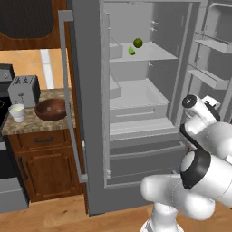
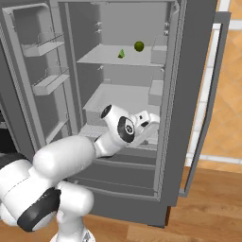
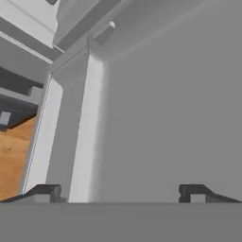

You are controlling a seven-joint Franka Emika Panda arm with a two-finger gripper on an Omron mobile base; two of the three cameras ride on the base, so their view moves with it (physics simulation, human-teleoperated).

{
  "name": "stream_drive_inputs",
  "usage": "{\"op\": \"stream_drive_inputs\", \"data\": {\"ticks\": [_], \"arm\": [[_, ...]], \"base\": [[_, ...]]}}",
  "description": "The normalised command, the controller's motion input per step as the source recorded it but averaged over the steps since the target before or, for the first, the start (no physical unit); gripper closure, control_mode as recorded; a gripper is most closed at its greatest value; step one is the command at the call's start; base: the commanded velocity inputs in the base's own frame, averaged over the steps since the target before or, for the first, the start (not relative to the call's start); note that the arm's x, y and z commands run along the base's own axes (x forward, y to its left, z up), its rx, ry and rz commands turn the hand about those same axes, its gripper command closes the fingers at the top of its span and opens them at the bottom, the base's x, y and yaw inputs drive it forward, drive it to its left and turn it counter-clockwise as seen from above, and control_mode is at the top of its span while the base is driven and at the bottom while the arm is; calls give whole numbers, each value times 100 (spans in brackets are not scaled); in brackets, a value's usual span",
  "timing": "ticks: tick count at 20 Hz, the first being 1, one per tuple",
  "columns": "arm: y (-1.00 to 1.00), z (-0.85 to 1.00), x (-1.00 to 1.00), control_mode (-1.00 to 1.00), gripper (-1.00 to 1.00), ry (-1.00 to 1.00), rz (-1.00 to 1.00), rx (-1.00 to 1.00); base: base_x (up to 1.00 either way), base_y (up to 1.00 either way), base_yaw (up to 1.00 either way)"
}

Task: Grab a lemon wedge from the fridge and one ice cube from the ice bowl, and put them in the glass of lemonade.

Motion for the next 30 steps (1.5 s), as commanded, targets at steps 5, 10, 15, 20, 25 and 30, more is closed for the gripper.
{"op": "stream_drive_inputs", "data": {"ticks": [5, 10, 15, 20, 25, 30], "arm": [[71, 48, -30, -100, -100, -24, 0, 3], [97, 55, -23, -100, -100, -9, -4, 27], [98, 30, -29, -100, -100, -1, -3, 51], [100, 20, -28, -100, -100, -14, 0, 53], [79, 10, -22, -100, -100, -20, -2, 54], [0, 62, -97, -100, -100, -30, 1, 31]], "base": [[0, 0, 0], [0, 0, 0], [0, 0, 0], [0, 0, 0], [0, 0, 0], [0, 0, 0]]}}
